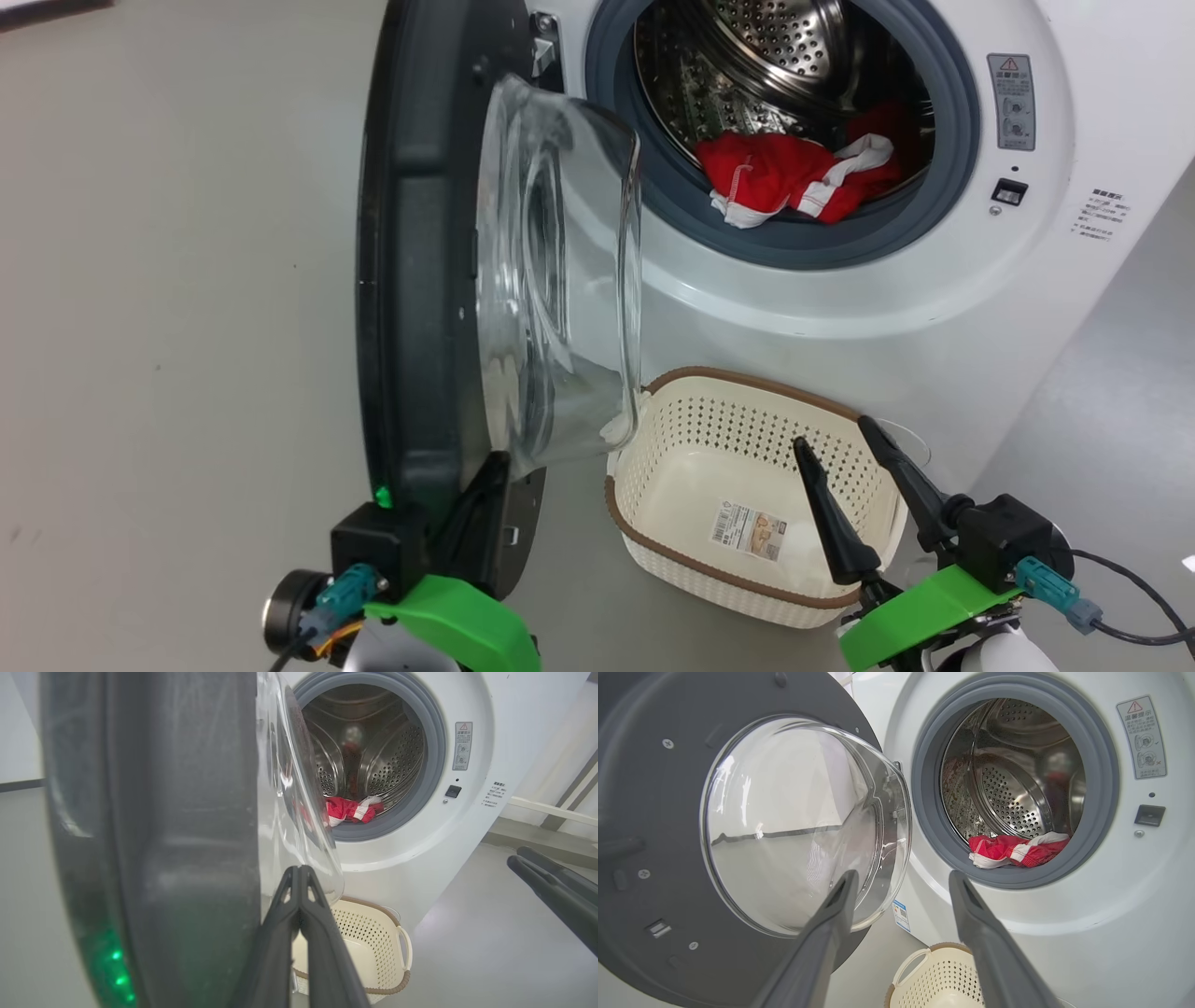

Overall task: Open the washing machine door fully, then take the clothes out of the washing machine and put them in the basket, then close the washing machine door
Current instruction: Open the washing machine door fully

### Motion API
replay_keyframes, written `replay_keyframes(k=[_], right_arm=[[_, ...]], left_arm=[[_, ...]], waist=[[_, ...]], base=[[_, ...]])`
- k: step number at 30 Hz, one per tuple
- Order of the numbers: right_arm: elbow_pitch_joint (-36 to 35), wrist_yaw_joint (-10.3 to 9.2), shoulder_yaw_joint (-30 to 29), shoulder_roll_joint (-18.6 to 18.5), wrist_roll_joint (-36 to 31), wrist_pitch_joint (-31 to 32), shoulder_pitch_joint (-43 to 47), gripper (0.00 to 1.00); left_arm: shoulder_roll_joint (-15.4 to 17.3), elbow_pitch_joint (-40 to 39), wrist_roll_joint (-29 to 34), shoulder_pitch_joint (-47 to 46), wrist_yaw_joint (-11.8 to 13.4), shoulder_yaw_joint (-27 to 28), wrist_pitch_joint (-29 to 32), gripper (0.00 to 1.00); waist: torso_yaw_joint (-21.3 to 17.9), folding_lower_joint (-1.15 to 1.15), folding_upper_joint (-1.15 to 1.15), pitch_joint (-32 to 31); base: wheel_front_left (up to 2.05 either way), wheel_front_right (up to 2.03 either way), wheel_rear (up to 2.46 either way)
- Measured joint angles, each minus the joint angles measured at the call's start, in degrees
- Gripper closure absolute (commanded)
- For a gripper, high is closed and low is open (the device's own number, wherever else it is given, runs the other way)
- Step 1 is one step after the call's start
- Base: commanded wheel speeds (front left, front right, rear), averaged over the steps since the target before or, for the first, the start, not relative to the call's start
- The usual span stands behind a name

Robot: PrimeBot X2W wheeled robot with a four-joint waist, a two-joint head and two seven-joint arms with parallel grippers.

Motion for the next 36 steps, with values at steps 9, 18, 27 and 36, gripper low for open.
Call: replay_keyframes(k=[9,18,27,36], right_arm=[[0.6,0.00,1.0,0.0,-1.0,0.0,-1.3,0.00],[1.4,0.00,2.9,-0.1,-1.5,0.0,-2.3,0.00],[2.0,0.00,3.6,-0.1,-2.7,0.0,-3.7,0.00],[2.5,0.00,4.1,-0.2,-3.6,0.0,-4.3,0.00]], left_arm=[[1.2,-2.5,0.0,2.2,2.8,2.8,-1.1,1.00],[2.7,-2.3,0.0,2.4,4.4,6.5,-3.7,1.00],[4.3,-1.0,1.4,2.3,7.0,9.0,-6.1,1.00],[5.2,2.5,1.9,1.1,8.0,11.7,-8.7,1.00]], waist=[[0.9,0.00,0.00,1.7],[1.5,0.00,0.00,3.7],[1.7,0.00,0.00,5.1],[1.6,0.00,0.00,5.6]], base=[[0.00,0.00,0.00],[0.00,0.00,0.00],[0.00,0.00,0.00],[0.00,0.00,0.00]])
